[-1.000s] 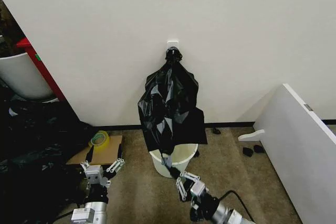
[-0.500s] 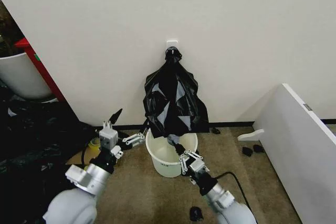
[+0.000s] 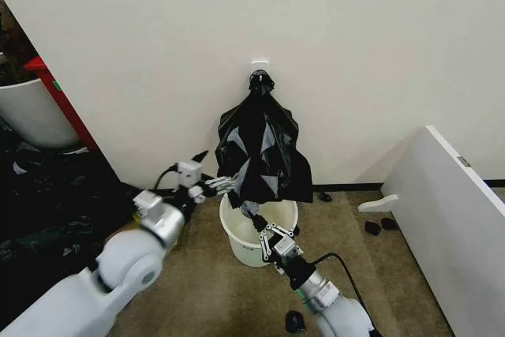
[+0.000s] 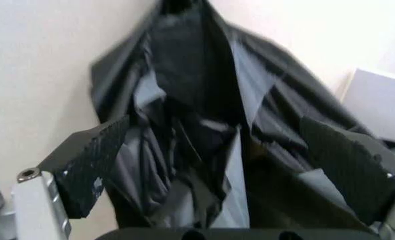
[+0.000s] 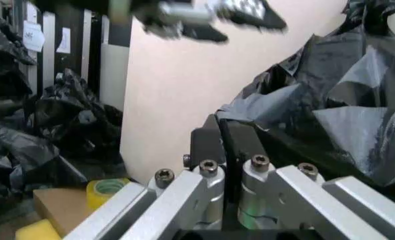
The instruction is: Place the garbage bag over the trash bin.
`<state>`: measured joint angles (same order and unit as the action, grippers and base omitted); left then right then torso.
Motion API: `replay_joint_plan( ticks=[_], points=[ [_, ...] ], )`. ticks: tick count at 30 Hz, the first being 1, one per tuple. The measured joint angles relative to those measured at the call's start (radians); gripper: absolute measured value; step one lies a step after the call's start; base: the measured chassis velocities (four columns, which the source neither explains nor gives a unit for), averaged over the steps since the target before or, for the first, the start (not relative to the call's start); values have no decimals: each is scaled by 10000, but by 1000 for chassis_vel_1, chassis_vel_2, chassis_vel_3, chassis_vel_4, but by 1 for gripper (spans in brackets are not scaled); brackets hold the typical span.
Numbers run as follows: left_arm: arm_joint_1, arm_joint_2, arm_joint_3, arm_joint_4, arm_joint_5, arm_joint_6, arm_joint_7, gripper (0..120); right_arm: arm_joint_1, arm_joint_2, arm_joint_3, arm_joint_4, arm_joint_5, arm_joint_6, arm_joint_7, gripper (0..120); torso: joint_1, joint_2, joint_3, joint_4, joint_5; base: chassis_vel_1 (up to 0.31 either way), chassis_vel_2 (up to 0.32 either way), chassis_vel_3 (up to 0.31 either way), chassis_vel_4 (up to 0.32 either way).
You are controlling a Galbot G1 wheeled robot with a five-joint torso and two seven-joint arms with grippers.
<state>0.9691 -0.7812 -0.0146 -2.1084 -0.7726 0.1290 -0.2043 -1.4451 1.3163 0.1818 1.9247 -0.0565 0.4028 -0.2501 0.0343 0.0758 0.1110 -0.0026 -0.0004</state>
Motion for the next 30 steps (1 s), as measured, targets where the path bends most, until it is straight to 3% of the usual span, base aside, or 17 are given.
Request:
replay_joint_plan(
  ticks=[8, 15, 24, 26, 30],
  points=[
    [-906, -303, 796, 843, -59, 107, -50, 98, -72, -10, -11, 228, 153, -99, 20, 0, 0, 0, -1, 1, -2, 0, 0, 0, 0],
    [-1545, -880, 1379, 1629, -389, 276, -294, 72, -91, 17, 114, 274, 154, -109, 21, 0, -1, 0, -1, 0, -2, 0, 0, 0, 0],
    [-1780, -1021, 1516, 1745, -602, 468, -589, 43, -110, -16, 136, 316, 162, -106, 24, 0, -1, 0, -2, 1, -1, 0, 0, 0, 0],
    [-1802, -1065, 1499, 1746, -698, 523, -737, 30, -112, -28, 151, 316, 168, -106, 30, 0, -1, 0, -1, 1, -1, 0, 0, 0, 0],
    [-1782, -1120, 1450, 1747, -813, 553, -863, 21, -112, -39, 169, 309, 189, -106, 41, 0, -1, 0, -2, 1, -1, 0, 0, 0, 0]
  ],
)
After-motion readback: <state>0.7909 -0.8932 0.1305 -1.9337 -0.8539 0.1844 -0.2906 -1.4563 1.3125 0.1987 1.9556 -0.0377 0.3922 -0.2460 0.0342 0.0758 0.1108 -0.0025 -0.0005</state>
